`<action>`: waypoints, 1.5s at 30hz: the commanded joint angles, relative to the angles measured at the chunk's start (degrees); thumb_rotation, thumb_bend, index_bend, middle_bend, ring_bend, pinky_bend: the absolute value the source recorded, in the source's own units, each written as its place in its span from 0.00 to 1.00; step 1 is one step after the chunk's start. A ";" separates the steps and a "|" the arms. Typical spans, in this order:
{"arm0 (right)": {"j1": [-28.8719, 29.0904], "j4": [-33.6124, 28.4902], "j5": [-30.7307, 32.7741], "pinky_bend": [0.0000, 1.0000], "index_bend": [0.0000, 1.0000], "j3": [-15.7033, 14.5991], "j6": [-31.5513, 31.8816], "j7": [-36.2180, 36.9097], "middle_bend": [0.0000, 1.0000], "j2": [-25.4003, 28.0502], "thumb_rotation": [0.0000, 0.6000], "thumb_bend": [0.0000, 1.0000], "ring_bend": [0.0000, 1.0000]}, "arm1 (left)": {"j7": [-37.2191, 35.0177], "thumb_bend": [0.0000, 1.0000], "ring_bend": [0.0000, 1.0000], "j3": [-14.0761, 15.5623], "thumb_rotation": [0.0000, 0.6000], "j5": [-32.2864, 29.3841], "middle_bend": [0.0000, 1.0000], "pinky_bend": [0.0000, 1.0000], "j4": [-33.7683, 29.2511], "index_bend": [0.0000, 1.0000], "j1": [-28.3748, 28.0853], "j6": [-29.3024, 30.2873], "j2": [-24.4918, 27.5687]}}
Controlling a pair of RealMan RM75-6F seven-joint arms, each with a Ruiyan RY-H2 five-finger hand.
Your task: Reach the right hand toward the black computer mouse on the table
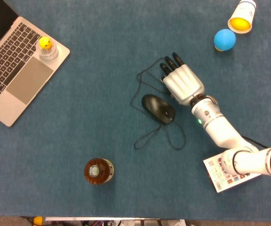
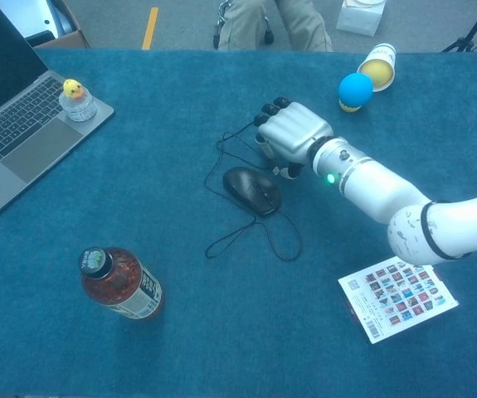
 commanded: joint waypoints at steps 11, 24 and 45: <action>1.66 1.07 1.23 0.02 0.48 0.43 -0.06 -0.49 0.16 -1.69 1.00 0.28 0.00 | -0.18 0.15 0.16 -0.15 1.00 -0.24 0.19 0.09 0.18 0.27 0.11 -0.09 0.07; 2.44 1.57 0.96 0.02 0.47 0.38 0.58 0.10 0.16 -3.03 1.00 0.28 0.00 | -0.53 0.15 0.16 -0.17 1.00 -0.29 0.19 0.09 0.56 0.27 0.33 -0.02 -0.02; 2.02 2.78 -1.53 0.06 0.57 -0.56 2.16 1.42 0.22 -4.37 1.00 0.33 0.01 | -1.12 0.15 0.16 -0.26 1.00 -0.32 0.19 0.09 1.00 0.27 0.56 0.03 -0.11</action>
